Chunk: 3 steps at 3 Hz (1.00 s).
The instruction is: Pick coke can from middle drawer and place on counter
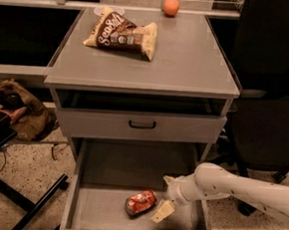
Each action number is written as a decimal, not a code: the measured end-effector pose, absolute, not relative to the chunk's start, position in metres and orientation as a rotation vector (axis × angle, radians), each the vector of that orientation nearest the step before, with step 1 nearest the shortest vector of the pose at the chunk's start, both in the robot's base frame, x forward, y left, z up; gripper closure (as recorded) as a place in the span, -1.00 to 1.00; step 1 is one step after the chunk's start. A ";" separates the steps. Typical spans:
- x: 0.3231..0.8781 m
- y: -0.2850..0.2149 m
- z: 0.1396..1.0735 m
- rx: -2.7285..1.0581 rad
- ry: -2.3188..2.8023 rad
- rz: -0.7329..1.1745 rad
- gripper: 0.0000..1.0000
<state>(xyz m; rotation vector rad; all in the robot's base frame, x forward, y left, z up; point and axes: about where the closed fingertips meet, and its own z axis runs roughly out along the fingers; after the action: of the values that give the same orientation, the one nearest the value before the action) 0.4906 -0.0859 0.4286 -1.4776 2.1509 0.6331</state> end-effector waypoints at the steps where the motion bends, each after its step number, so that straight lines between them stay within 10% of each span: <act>1: 0.491 -0.054 0.401 -1.494 2.086 0.706 -1.00; 3: 0.489 -0.043 0.395 -1.515 2.072 0.734 -1.00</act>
Offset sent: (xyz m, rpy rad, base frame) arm 0.0019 0.0270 -0.0215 0.0508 -0.0060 0.0356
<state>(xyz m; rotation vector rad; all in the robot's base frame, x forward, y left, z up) 0.4894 -0.0425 0.3953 -1.5153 2.0716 0.7344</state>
